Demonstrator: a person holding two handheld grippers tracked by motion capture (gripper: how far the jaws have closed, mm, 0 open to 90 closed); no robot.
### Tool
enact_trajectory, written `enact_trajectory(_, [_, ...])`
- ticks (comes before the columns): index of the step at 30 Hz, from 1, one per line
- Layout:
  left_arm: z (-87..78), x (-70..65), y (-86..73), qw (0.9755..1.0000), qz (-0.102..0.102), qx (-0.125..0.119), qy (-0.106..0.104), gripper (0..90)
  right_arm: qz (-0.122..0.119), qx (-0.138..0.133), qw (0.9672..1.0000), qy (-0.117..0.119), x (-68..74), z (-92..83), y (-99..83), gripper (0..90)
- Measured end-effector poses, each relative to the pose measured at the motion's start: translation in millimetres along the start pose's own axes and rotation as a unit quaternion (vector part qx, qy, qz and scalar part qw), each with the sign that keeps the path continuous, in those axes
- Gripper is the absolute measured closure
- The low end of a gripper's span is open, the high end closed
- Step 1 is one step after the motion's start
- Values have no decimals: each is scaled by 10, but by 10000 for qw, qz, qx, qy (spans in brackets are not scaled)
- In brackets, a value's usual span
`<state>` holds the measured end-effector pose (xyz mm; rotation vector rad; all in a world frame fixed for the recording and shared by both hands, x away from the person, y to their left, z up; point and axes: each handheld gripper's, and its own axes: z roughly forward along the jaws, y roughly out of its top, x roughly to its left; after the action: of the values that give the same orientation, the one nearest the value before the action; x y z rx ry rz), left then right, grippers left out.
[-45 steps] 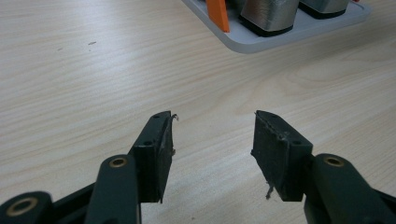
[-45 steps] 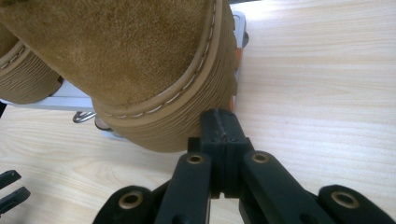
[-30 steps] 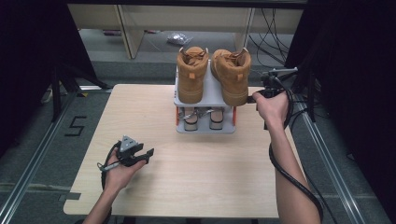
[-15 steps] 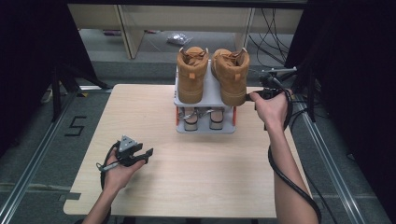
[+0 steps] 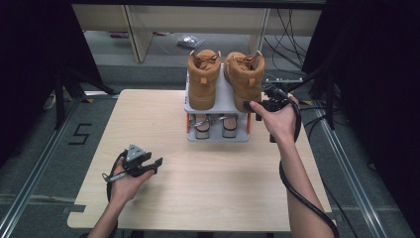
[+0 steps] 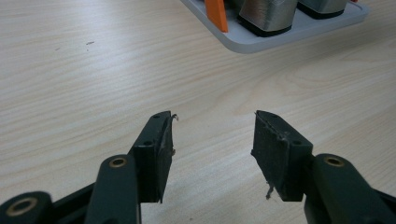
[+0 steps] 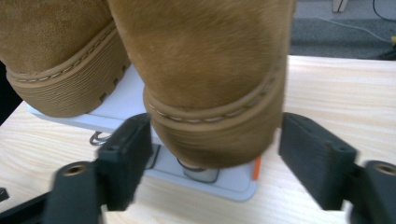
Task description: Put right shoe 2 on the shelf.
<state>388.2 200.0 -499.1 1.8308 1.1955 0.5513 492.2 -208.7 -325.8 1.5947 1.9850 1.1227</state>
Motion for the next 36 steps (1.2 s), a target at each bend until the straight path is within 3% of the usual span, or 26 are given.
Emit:
enact_trajectory(3, [1, 3, 0, 10000, -12, -1, 1, 473, -32, -47, 9999, -83, 62, 77, -11, 165])
enact_trajectory(8, [-3, 6, -3, 10000, -8, -5, 1, 473, -108, -41, 9996, -273, 83, 191, 2, 142])
enact_trajectory(13, [12, -4, -7, 10000, -20, 14, 7, 473, -253, -4, 9994, -221, 56, 180, 15, 155])
enact_trajectory(17, [13, -5, -2, 10000, 1, 34, 15, 473, -42, 16, 9997, -243, 99, 175, 14, 160])
enact_trajectory(18, [19, -4, -3, 10000, -4, 10, -9, 473, -336, 12, 9992, -222, 55, 183, 23, 161])
enact_trajectory(20, [23, -9, 0, 10000, -2, 11, -6, 473, -222, 24, 9996, -194, 70, 194, 33, 164])
enact_trajectory(26, [26, -10, 1, 10000, -5, 12, -17, 473, -332, 47, 9994, -106, 66, 252, 65, 172])
enact_trajectory(27, [24, -9, 2, 10000, -3, 13, -14, 473, -184, 126, 9997, -94, 94, 250, 69, 175])
enact_trajectory(32, [16, -11, 8, 10000, -3, 23, 9, 473, -288, 67, 9996, -9, 87, 316, 88, 180])
enact_trajectory(35, [15, -3, 8, 10000, -12, -5, -29, 473, -204, 61, 9998, -39, 94, 319, 89, 176])
enact_trajectory(36, [15, -3, 8, 10000, -12, -5, -29, 473, -314, -10, 9995, 5, 80, 323, 82, 175])
